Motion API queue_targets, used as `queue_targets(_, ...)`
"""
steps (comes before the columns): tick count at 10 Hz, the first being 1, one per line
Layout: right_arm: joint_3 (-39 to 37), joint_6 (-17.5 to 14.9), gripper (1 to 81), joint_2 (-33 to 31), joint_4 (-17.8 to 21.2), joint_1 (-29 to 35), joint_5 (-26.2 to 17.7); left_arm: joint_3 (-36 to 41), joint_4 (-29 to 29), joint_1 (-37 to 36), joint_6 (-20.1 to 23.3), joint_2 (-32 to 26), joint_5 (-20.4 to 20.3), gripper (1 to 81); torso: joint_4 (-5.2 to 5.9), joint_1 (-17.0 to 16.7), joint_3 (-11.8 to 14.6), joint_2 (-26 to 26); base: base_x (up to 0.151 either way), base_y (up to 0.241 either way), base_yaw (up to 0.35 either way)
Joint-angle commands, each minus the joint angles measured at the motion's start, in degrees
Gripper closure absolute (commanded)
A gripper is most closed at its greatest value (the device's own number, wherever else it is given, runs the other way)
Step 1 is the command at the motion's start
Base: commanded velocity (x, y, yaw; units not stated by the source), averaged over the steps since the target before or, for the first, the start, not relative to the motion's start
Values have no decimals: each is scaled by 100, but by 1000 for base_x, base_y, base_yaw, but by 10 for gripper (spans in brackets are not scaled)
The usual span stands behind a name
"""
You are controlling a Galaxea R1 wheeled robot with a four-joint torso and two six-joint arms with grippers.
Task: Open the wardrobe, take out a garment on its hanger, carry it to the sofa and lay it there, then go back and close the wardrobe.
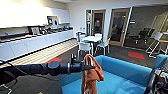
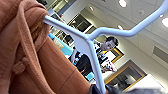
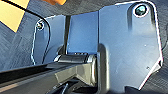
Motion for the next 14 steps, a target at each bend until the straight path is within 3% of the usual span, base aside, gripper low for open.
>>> queue_targets(1,34,-17,10,87,-34,261,-259,167,216,-1035,192,-6,230,811,0,0,0,0,0,0,-304)
queue_targets(9,34,-17,10,96,-34,260,-259,141,216,-1035,183,-41,230,811,0,0,0,0,0,0,-301)
queue_targets(14,34,-35,10,96,-34,261,-259,202,313,-973,210,-112,239,811,0,0,0,0,20,0,-61)
